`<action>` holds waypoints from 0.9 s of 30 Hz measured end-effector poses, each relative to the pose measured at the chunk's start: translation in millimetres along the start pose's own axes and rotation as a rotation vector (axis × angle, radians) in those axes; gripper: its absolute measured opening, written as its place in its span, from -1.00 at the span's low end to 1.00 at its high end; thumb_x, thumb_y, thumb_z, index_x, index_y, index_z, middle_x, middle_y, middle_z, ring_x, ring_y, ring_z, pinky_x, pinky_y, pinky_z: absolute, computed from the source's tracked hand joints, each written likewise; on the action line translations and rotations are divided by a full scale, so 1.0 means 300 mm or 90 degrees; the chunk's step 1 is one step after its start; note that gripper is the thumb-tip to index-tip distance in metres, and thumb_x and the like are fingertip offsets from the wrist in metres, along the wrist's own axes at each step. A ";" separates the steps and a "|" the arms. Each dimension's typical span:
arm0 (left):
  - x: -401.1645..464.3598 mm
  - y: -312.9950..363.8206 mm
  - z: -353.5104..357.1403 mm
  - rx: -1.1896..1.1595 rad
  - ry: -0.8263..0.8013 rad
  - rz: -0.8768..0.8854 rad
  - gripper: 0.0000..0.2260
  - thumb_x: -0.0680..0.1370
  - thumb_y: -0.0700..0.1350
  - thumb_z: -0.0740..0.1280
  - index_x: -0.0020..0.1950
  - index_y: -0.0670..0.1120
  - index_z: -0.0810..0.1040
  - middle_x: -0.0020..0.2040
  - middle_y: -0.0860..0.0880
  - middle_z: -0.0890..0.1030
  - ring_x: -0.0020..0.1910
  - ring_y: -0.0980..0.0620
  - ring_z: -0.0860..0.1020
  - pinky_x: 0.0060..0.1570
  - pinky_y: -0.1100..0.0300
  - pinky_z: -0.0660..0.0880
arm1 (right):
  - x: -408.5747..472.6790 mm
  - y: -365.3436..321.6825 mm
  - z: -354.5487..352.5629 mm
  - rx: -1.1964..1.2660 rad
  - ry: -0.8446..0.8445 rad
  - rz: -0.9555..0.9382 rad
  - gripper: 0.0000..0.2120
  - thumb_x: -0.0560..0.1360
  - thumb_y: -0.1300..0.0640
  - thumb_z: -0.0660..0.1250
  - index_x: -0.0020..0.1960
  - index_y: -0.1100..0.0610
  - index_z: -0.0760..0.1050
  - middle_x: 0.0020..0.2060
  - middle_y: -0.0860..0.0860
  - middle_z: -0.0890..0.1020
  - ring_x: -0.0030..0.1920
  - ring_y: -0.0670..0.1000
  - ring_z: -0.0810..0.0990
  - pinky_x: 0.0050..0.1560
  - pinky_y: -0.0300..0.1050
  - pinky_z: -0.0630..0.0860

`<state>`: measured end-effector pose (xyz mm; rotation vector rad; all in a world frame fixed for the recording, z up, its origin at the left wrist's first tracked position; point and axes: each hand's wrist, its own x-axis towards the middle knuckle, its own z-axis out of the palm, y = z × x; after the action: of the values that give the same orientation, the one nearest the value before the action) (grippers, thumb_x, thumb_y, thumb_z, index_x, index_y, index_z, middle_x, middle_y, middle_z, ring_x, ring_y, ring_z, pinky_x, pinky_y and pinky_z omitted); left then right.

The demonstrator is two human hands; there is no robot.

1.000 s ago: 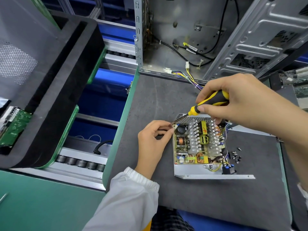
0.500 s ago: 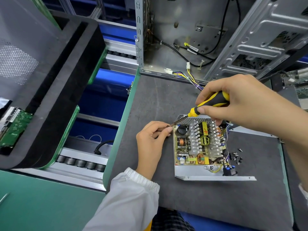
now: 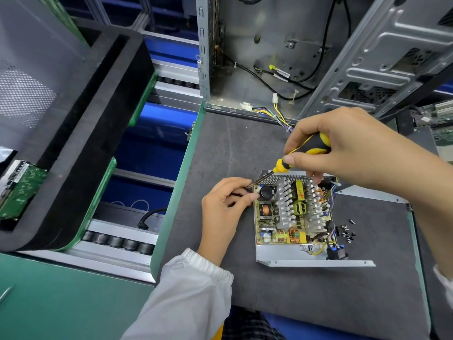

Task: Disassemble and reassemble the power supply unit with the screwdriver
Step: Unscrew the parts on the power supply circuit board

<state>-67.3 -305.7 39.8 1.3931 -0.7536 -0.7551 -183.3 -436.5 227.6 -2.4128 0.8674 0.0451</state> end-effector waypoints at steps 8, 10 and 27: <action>0.007 -0.007 0.004 0.093 -0.005 -0.016 -0.71 0.39 -0.31 0.53 0.08 -0.18 0.63 -0.01 0.01 0.58 -0.21 0.08 0.62 -0.15 0.21 0.60 | -0.006 0.009 0.021 -0.041 0.001 0.008 -0.93 0.45 0.06 0.40 -0.19 -0.02 0.53 -0.50 -0.13 0.60 -0.51 -0.24 0.56 -0.22 -0.35 0.46; 0.009 -0.007 0.002 0.098 -0.008 -0.011 -0.73 0.41 -0.32 0.52 0.08 -0.19 0.61 -0.01 0.00 0.56 -0.20 0.09 0.62 -0.17 0.22 0.59 | 0.002 0.007 0.032 -0.075 0.002 0.006 -0.92 0.45 0.04 0.38 -0.18 0.00 0.52 -0.40 -0.13 0.59 -0.51 -0.23 0.56 -0.22 -0.30 0.44; 0.002 0.001 0.012 0.157 0.011 0.076 -0.94 0.47 -0.35 0.45 -0.08 -0.24 0.65 -0.06 -0.08 0.56 -0.22 0.09 0.57 -0.22 0.23 0.57 | 0.007 -0.045 0.041 -0.158 0.008 -0.032 -0.93 0.46 0.01 0.36 -0.15 -0.01 0.51 -0.26 -0.13 0.58 -0.31 -0.28 0.46 -0.16 -0.25 0.30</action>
<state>-69.8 -308.2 40.3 1.5577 -0.9324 -0.5702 -171.6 -422.8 223.7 -2.6669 0.8499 0.1256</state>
